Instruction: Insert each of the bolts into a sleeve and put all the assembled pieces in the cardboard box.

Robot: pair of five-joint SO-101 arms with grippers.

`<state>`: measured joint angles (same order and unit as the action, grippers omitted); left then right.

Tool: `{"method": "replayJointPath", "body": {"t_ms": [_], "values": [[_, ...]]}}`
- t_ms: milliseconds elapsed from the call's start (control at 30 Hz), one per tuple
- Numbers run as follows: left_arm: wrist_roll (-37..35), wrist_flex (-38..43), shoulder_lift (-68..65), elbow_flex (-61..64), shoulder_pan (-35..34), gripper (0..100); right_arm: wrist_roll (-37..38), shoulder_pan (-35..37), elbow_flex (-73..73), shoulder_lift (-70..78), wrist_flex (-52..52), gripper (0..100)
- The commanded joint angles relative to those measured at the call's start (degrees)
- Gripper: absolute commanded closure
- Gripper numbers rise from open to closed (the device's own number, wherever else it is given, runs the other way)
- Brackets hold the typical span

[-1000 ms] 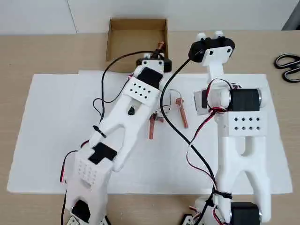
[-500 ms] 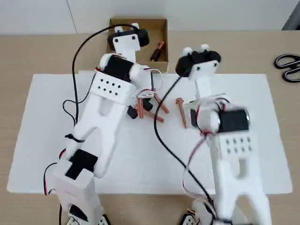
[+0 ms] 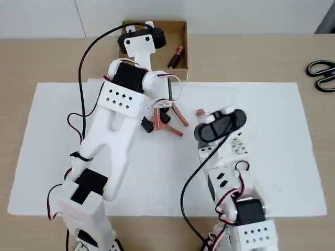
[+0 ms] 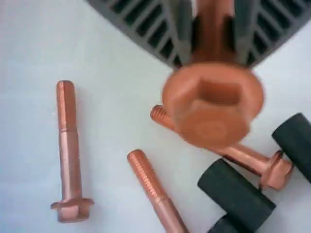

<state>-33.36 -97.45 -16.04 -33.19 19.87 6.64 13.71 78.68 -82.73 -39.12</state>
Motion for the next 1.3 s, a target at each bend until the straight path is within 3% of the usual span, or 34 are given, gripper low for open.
{"method": "replayJointPath", "body": {"t_ms": [0, 233, 367, 533, 633, 867, 1033, 1267], "values": [[0.5, 3.2, 4.0, -2.6, 0.0, 99, -6.2, 0.3, 6.6, -7.3, 8.6, 99.5], [0.5, 5.6, 4.1, -3.0, 1.3, 99, -10.2, 1.5, 17.7, -18.3, 13.8, 99.5], [0.3, 9.3, 4.1, -3.0, 2.5, 99, -10.7, 1.6, 17.7, -19.8, 11.4, 99.5], [0.3, 16.1, 4.1, -2.6, 4.0, 99, -18.5, 3.0, 17.8, -19.6, 11.0, 99.5], [0.4, 16.4, 4.6, -3.0, 6.0, 99, -19.3, 2.9, 17.8, -19.5, 11.0, 99.5], [0.5, 8.4, 17.8, -5.4, 9.1, 99, -19.4, 2.9, 17.8, -19.7, 8.1, 99.5], [0.2, 1.5, 20.1, -0.9, 9.2, 99, -19.5, 3.0, 17.8, -19.7, 8.0, 99.5], [-1.9, 17.4, 20.4, 16.6, 8.7, 99, -19.6, 3.0, 17.8, -19.7, 7.9, 99.5]]}}
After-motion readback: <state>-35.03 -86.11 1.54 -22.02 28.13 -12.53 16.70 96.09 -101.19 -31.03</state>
